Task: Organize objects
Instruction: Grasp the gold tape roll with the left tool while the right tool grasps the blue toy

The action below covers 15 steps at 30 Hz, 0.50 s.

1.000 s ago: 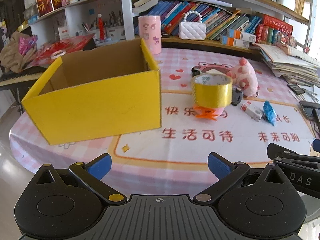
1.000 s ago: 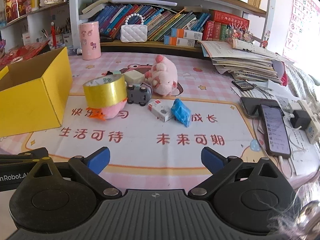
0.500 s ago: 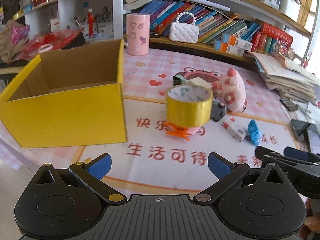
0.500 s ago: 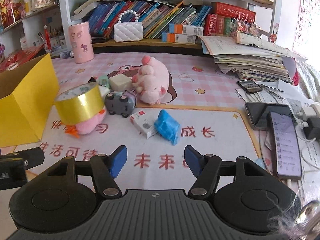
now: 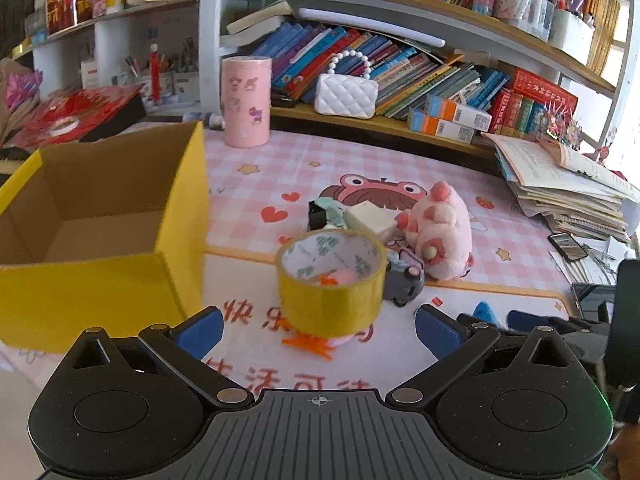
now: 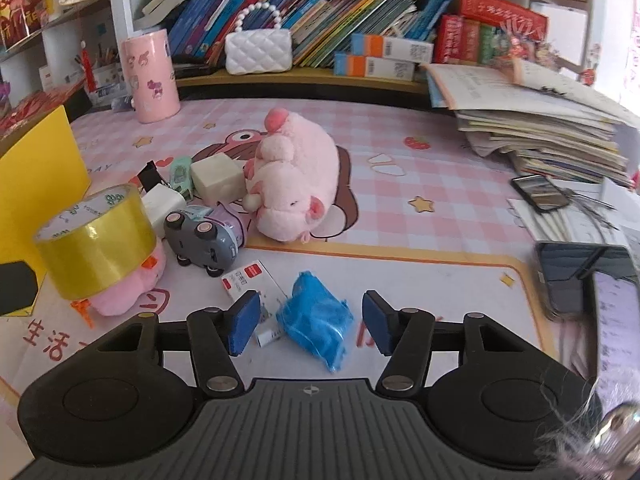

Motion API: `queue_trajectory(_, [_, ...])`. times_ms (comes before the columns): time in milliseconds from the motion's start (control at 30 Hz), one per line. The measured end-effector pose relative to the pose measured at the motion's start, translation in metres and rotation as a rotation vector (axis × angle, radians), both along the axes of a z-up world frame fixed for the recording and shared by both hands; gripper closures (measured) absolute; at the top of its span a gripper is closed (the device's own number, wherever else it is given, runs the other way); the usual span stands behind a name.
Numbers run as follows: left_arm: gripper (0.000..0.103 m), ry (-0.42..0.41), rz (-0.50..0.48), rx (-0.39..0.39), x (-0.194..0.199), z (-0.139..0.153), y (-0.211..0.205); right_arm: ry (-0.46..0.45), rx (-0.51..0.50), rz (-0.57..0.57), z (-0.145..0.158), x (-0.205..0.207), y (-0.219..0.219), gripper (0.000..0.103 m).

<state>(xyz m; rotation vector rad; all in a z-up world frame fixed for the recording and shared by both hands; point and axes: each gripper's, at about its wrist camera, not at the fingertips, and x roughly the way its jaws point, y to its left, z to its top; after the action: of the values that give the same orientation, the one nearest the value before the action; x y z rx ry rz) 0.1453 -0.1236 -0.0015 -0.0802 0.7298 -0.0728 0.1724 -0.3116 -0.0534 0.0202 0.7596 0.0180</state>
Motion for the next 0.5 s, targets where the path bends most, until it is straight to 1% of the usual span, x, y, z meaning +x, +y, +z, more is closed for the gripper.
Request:
queue_trajectory(33, [0.000, -0.004, 0.010, 0.006, 0.004, 0.000, -0.002, 0.010, 0.002, 0.001, -0.003, 0.004, -0.001, 0.059])
queue_trajectory(100, [0.000, -0.005, 0.027, 0.015, 0.015, -0.002, -0.006, 0.005, 0.029, 0.005, -0.005, 0.007, -0.006, 0.071])
queue_trajectory(133, [0.000, -0.001, 0.032, 0.021, 0.020, -0.003, -0.008, 0.007, 0.035, 0.010, -0.005, 0.008, -0.008, 0.072])
queue_trajectory(167, [0.000, 0.003, 0.035, 0.030, 0.025, -0.005, -0.009, 0.006, 0.045, 0.019, -0.004, 0.008, -0.011, 0.079])
queue_trajectory(200, [0.000, 0.009, 0.037, 0.043, 0.031, -0.007, -0.012, 0.000, 0.050, 0.017, -0.003, 0.007, -0.013, 0.082])
queue_trajectory(333, [0.000, 0.032, 0.028, 0.101, 0.052, -0.016, -0.024, -0.020, 0.089, -0.003, 0.008, -0.003, -0.024, 0.082])
queue_trajectory(433, [0.001, 0.053, 0.019, 0.128, 0.063, -0.023, -0.031, -0.036, 0.106, -0.001, 0.017, -0.012, -0.026, 0.082])
queue_trajectory(467, [0.007, 0.048, 0.013, 0.133, 0.066, -0.024, -0.032, -0.039, 0.112, 0.006, 0.020, -0.015, -0.026, 0.082])
queue_trajectory(500, [0.015, 0.047, 0.006, 0.143, 0.068, -0.026, -0.034, -0.043, 0.115, 0.014, 0.022, -0.018, -0.025, 0.082])
